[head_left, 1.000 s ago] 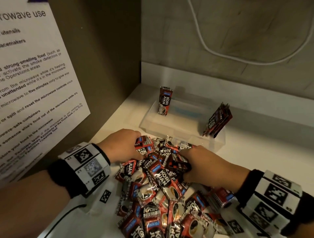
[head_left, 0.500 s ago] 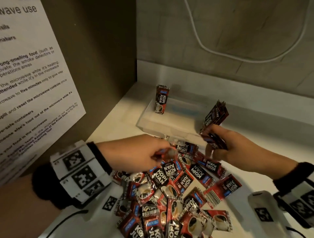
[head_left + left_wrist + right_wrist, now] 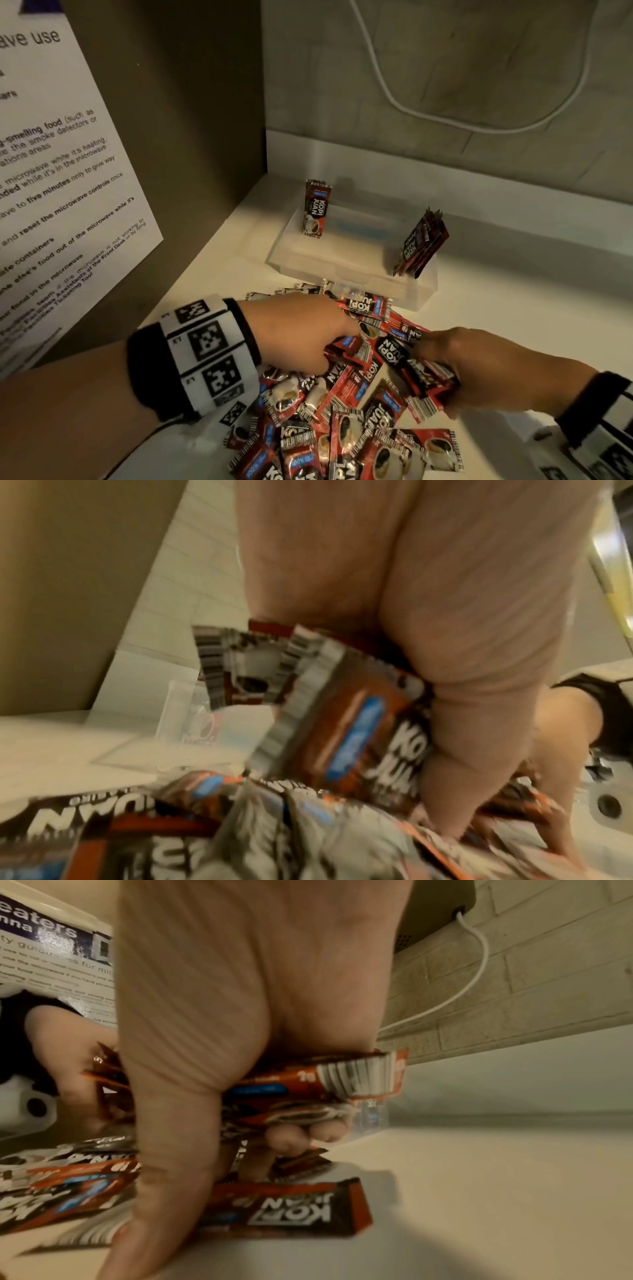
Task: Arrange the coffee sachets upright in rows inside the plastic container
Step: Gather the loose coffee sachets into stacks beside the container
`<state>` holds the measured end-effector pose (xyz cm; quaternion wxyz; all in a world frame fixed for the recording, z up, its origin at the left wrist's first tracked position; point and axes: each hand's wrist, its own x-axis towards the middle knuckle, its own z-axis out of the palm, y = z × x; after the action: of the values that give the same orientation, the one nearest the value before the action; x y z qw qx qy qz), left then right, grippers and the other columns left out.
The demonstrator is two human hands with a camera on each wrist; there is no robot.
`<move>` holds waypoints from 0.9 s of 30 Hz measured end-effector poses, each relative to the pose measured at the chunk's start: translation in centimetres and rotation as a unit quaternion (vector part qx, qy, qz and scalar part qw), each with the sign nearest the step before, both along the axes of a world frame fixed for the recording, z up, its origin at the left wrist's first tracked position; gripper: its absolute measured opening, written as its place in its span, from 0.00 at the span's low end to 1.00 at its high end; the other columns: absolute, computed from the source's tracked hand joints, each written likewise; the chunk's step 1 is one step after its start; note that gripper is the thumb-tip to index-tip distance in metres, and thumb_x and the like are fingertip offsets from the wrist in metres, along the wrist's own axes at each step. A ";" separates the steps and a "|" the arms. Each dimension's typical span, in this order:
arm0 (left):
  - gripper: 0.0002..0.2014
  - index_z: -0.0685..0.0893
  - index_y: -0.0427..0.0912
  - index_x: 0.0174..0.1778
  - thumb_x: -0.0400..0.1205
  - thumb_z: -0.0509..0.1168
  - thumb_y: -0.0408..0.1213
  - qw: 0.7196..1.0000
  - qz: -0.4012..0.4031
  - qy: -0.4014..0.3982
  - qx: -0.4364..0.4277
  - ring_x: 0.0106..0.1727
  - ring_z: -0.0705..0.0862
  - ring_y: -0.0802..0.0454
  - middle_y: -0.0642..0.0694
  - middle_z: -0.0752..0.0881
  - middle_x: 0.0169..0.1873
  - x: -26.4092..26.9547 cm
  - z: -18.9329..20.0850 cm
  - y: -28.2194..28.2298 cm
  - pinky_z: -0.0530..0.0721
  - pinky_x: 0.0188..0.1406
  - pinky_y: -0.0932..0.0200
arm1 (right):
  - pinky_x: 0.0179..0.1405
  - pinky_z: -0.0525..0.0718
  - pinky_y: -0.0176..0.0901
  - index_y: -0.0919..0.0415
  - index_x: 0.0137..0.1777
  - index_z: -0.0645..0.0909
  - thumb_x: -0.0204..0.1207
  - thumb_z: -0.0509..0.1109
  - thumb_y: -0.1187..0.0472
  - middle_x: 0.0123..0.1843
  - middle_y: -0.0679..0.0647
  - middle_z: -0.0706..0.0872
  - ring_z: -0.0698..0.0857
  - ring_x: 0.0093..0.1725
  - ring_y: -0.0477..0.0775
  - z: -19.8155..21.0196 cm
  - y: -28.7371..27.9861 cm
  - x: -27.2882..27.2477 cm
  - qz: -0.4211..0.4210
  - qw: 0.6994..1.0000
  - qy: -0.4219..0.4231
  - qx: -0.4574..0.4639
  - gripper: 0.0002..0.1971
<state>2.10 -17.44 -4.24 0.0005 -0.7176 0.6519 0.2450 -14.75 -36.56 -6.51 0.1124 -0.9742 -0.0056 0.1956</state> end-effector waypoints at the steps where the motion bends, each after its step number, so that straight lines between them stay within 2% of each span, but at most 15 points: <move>1: 0.05 0.76 0.44 0.46 0.80 0.66 0.34 1.000 0.006 0.012 -0.002 0.30 0.73 0.58 0.45 0.82 0.39 0.3 0.3 0.0 0.72 0.29 0.62 | 0.49 0.82 0.34 0.46 0.62 0.77 0.62 0.79 0.51 0.58 0.39 0.84 0.82 0.53 0.39 0.1 0.0 0.0 0.004 1.000 0.008 -0.004 0.27; 3: 0.04 0.75 0.48 0.47 0.83 0.64 0.36 0.998 0.032 0.062 -0.010 0.31 0.74 0.59 0.44 0.83 0.46 1.0 1.2 0.2 0.74 0.28 0.68 | 0.47 0.80 0.30 0.46 0.62 0.77 0.65 0.76 0.49 0.57 0.39 0.82 0.81 0.51 0.39 0.1 0.1 -0.1 0.016 1.000 0.010 -0.009 0.24; 4: 0.03 0.76 0.49 0.50 0.84 0.63 0.38 0.994 0.051 0.092 -0.019 0.34 0.77 0.57 0.44 0.84 0.49 1.4 1.7 0.3 0.79 0.33 0.65 | 0.46 0.79 0.27 0.46 0.62 0.77 0.65 0.74 0.47 0.57 0.38 0.82 0.81 0.50 0.38 0.0 0.1 -0.1 0.024 1.000 0.007 -0.013 0.24; 6: 0.11 0.76 0.48 0.63 0.84 0.63 0.40 0.984 0.100 0.136 -0.051 0.43 0.85 0.47 0.43 0.86 0.51 2.2 2.3 0.3 0.87 0.48 0.47 | 0.47 0.80 0.27 0.44 0.63 0.77 0.64 0.71 0.45 0.57 0.37 0.80 0.81 0.52 0.38 -0.3 0.3 -0.2 0.032 0.999 0.004 -0.012 0.25; 8: 0.16 0.74 0.48 0.69 0.84 0.62 0.38 0.967 0.149 0.186 -0.095 0.43 0.86 0.42 0.45 0.85 0.45 2.8 2.8 0.2 0.86 0.49 0.37 | 0.47 0.82 0.30 0.44 0.60 0.79 0.62 0.72 0.45 0.55 0.37 0.80 0.82 0.51 0.39 -0.2 0.3 -0.4 0.012 1.000 0.002 0.008 0.23; 10: 0.14 0.76 0.49 0.66 0.84 0.62 0.35 0.937 0.194 0.242 -0.160 0.34 0.78 0.47 0.49 0.79 0.36 3.4 3.2 -0.4 0.87 0.39 0.44 | 0.38 0.81 0.29 0.44 0.50 0.81 0.61 0.75 0.46 0.46 0.39 0.82 0.83 0.44 0.39 0.6 0.2 -0.3 -0.038 0.998 -0.023 0.051 0.17; 12: 0.12 0.78 0.51 0.60 0.82 0.63 0.34 0.903 0.251 0.277 -0.210 0.29 0.73 0.52 0.52 0.74 0.32 3.7 3.9 -1.3 0.76 0.28 0.58 | 0.29 0.82 0.38 0.47 0.42 0.80 0.61 0.74 0.48 0.35 0.47 0.84 0.82 0.31 0.42 2.1 0.0 0.0 -0.110 0.983 -0.061 0.133 0.11; 14: 0.11 0.78 0.51 0.54 0.77 0.65 0.36 0.861 0.299 0.336 -0.237 0.30 0.72 0.53 0.51 0.74 0.31 4.0 4.5 -2.3 0.70 0.30 0.60 | 0.23 0.80 0.47 0.55 0.44 0.81 0.65 0.73 0.60 0.31 0.53 0.82 0.78 0.25 0.45 4.0 0.2 0.5 -0.169 0.952 -0.087 0.242 0.08; 16: 0.12 0.77 0.51 0.48 0.70 0.62 0.37 0.813 0.326 0.399 -0.271 0.32 0.73 0.55 0.49 0.75 0.34 4.2 4.8 -3.6 0.70 0.33 0.58 | 0.21 0.73 0.36 0.58 0.47 0.81 0.66 0.69 0.67 0.28 0.50 0.79 0.75 0.23 0.41 5.8 0.6 1.0 -0.197 0.916 -0.137 0.322 0.10; 17: 0.10 0.76 0.52 0.48 0.72 0.62 0.36 0.800 0.332 0.412 -0.283 0.33 0.73 0.55 0.49 0.75 0.36 4.3 4.8 -4.3 0.70 0.33 0.57 | 0.20 0.72 0.31 0.58 0.46 0.81 0.65 0.69 0.69 0.25 0.48 0.78 0.74 0.22 0.39 6.3 0.7 1.5 -0.207 0.898 -0.167 0.349 0.10; 20: 0.09 0.72 0.56 0.52 0.83 0.59 0.35 0.796 0.341 0.422 -0.269 0.43 0.76 0.53 0.46 0.77 0.46 4.9 4.3 -6.9 0.73 0.38 0.54 | 0.20 0.72 0.31 0.64 0.35 0.76 0.70 0.73 0.76 0.20 0.48 0.78 0.75 0.20 0.43 6.8 1.0 3.6 -0.256 0.837 -0.272 0.400 0.11; 22: 0.09 0.72 0.59 0.58 0.86 0.59 0.40 0.793 0.353 0.442 -0.227 0.62 0.78 0.42 0.39 0.77 0.65 5.1 4.0 -8.7 0.77 0.55 0.38 | 0.24 0.75 0.38 0.66 0.35 0.74 0.75 0.69 0.73 0.23 0.51 0.78 0.77 0.23 0.49 6.5 0.9 4.9 -0.309 0.768 -0.328 0.454 0.09; 24: 0.11 0.74 0.56 0.64 0.86 0.60 0.43 0.784 0.365 0.463 -0.197 0.73 0.72 0.36 0.40 0.75 0.74 5.2 3.3 -10.3 0.76 0.61 0.35 | 0.32 0.77 0.46 0.63 0.37 0.75 0.79 0.64 0.69 0.31 0.56 0.78 0.78 0.32 0.54 6.0 0.4 6.1 -0.369 0.684 -0.360 0.517 0.09; 25: 0.11 0.74 0.55 0.65 0.86 0.60 0.43 0.784 0.364 0.463 -0.198 0.71 0.75 0.37 0.40 0.77 0.71 5.2 2.9 -11.2 0.78 0.58 0.41 | 0.37 0.78 0.49 0.61 0.38 0.77 0.80 0.63 0.67 0.35 0.56 0.78 0.78 0.37 0.55 5.7 0.1 6.5 -0.390 0.653 -0.371 0.533 0.09; 27: 0.12 0.73 0.53 0.66 0.87 0.58 0.39 0.806 0.345 0.433 -0.212 0.59 0.81 0.40 0.38 0.83 0.61 5.2 2.1 -12.7 0.78 0.46 0.52 | 0.45 0.80 0.51 0.57 0.39 0.80 0.80 0.62 0.65 0.41 0.52 0.81 0.80 0.45 0.54 4.7 -0.5 7.2 -0.403 0.637 -0.396 0.524 0.09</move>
<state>7.25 -30.10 -2.11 -0.5180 -0.6970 0.3300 0.3702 -7.50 -37.09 -1.76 0.6589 -0.6416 0.2415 -0.3098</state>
